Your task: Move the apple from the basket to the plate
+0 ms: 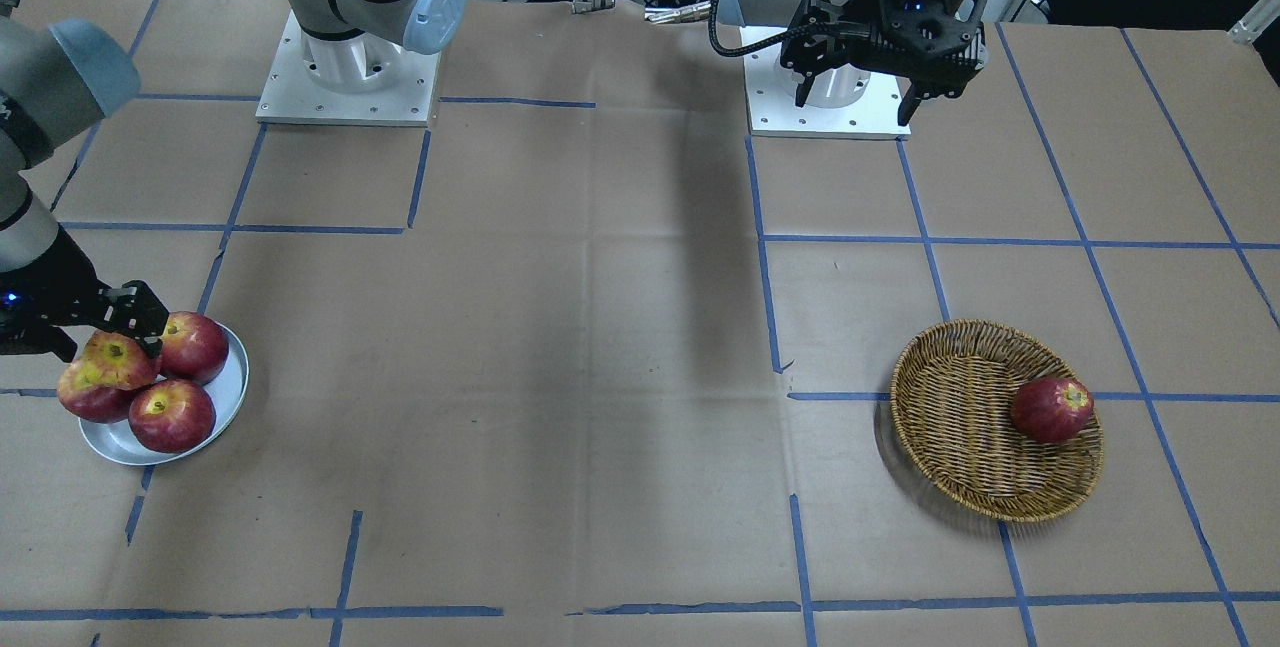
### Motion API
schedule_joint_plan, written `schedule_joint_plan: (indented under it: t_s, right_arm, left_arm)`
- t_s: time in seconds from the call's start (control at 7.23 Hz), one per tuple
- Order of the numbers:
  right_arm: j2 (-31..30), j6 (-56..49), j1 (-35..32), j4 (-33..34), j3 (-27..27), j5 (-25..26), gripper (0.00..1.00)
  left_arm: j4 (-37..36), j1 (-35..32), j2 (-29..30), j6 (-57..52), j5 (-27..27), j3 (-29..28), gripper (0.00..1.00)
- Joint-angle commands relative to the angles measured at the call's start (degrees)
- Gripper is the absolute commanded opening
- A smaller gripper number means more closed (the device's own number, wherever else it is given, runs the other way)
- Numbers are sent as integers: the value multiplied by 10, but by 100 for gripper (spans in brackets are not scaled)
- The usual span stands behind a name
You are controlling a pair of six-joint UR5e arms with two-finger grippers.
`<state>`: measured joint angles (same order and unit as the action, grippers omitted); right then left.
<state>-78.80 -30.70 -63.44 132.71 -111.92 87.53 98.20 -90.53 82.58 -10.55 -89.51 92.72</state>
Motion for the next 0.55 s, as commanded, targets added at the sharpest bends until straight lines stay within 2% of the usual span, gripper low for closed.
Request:
schedule_joint_plan:
  t_s: [0.0,0.14,0.41]
  right_arm:
    - [-32,17,-30,-22,26,-6,100]
    - [-63,62,-60,-51,34,-4,100]
    - [-116,175,-133,-203,91,4,100]
  left_arm:
    - [0,0,0,0,1,-1,99]
    - [0,0,0,0,1,-1,99]
    - [0,0,0,0,1,-1,99]
